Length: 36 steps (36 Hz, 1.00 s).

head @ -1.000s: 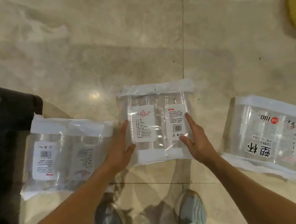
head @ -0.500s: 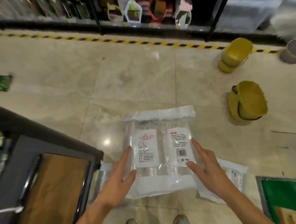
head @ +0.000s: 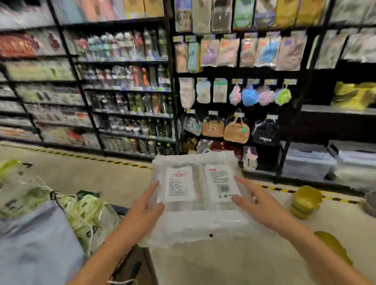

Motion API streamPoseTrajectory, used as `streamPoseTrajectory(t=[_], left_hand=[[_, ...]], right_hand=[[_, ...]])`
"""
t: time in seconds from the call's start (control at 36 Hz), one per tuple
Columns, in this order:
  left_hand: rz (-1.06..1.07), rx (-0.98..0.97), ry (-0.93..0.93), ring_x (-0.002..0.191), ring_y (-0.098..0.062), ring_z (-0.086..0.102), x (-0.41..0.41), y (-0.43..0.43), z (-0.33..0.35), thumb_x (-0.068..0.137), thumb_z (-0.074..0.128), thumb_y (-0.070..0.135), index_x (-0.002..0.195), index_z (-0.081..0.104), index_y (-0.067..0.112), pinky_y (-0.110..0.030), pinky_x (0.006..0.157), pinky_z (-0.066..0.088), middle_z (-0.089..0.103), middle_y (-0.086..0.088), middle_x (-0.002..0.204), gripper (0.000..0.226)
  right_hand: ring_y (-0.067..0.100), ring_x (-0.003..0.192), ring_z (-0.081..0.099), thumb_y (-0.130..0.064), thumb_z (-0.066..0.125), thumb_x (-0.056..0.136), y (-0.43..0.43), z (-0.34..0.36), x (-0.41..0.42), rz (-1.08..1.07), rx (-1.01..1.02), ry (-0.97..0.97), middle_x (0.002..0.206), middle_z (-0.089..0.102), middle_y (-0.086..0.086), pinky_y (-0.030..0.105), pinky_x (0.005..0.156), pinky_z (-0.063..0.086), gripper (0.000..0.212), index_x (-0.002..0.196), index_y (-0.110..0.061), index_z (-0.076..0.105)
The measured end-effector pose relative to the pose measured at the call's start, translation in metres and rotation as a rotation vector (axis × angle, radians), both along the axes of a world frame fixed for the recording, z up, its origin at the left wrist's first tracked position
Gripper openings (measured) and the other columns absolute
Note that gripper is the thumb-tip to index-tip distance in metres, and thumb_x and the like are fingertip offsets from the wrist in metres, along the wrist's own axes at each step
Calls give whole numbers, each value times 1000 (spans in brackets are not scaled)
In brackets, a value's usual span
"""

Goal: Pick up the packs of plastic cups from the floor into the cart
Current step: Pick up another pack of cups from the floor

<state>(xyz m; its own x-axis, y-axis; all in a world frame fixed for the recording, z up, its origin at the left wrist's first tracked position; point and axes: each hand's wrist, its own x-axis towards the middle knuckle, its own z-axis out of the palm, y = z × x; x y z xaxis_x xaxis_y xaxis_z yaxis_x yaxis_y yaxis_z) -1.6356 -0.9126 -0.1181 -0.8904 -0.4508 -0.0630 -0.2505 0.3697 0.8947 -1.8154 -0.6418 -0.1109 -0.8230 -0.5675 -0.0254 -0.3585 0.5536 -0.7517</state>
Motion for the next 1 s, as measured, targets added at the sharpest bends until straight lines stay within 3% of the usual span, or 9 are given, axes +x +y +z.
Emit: streamPoseTrajectory(t=[0.08,0.19,0.25,0.36,0.47,0.67,0.75,0.83,1.0], left_hand=[[82,-7,22,123,-16,54,17,-1,16,84,54,55,137,26,66,-38,96,51,47,9,143,61],[212,11,78,106,1,55,37,12,38,99,51,33,146,28,50,-10,71,47,44,11,142,55],[272,24,92,96,10,58,50,21,44,99,50,34,144,29,50,-7,68,47,47,11,133,52],[449,-12,87,134,-20,42,82,39,50,92,52,54,143,26,58,-30,101,40,39,11,146,58],[605,-25,102,140,-19,32,114,56,51,90,54,56,140,27,61,-30,98,36,33,16,147,57],[884,-42,83,144,-16,25,212,101,60,89,54,60,141,25,63,-42,115,27,21,20,156,59],[1011,-79,92,142,-16,29,267,126,61,84,56,66,133,27,72,-45,115,29,23,21,154,57],[1125,-105,115,142,-13,27,327,155,64,86,55,64,136,25,68,-40,114,30,19,26,154,59],[1390,-136,104,140,-17,33,460,228,68,85,54,66,140,26,63,-34,107,34,23,20,156,62]], right_hand=[[18,152,35,-47,61,100,-16,24,3,55,-1,39,167,35,-9,42,123,35,65,159,-44,32],[22,149,42,-49,61,99,-31,44,2,125,-20,50,166,37,-6,41,116,41,64,157,-47,34],[21,142,48,-46,63,99,-40,51,3,172,-54,56,162,43,-3,39,110,45,63,156,-46,37],[16,135,51,-40,62,101,-60,60,13,313,-86,51,157,48,-6,36,106,44,62,158,-40,37],[21,149,41,-45,61,101,-81,65,25,460,-76,52,164,40,-10,45,120,39,63,159,-41,36],[14,125,55,-37,61,103,-115,75,97,774,-86,24,157,49,-4,28,95,41,62,160,-34,37],[21,138,51,-42,60,102,-127,80,143,899,-84,31,161,45,-3,35,101,44,62,159,-38,37],[25,148,42,-45,61,101,-134,87,200,1027,-93,39,164,41,-3,42,114,40,62,158,-40,37],[22,146,45,-42,61,102,-135,99,343,1312,-103,39,160,46,-6,35,108,40,59,157,-36,40]])
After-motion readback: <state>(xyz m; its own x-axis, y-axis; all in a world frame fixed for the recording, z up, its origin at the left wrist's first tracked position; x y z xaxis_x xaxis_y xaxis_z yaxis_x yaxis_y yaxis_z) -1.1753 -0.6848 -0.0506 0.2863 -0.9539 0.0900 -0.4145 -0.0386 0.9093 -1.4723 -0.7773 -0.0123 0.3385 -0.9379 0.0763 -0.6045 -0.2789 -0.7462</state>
